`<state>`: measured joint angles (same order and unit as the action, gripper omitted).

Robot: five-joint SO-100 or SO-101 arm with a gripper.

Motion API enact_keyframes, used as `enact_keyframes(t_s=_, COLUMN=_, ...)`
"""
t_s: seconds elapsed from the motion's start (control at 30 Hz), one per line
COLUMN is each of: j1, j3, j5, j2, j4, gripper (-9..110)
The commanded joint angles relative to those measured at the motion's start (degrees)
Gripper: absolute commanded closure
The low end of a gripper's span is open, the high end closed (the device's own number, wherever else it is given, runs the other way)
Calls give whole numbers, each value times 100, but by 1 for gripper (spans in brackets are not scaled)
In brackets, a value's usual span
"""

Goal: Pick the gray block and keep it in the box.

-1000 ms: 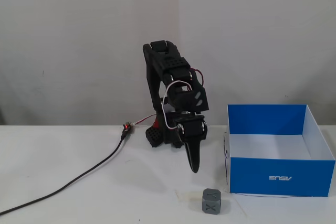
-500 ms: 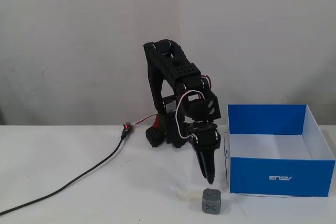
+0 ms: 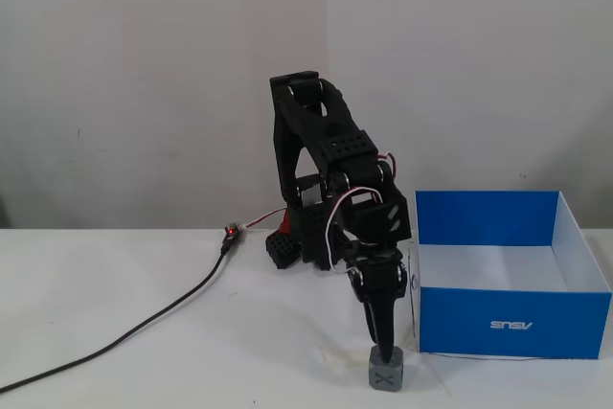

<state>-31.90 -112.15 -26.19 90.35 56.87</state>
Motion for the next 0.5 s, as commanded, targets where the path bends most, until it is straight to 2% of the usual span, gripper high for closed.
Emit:
enact_keyframes(t_s=0.0, j1=-9, j3=527, j5=-53, j2=-79, j4=114, gripper=83)
enact_keyframes(t_s=0.47, j1=-132, j3=1072, j5=-158, j2=-571, j4=826, gripper=81)
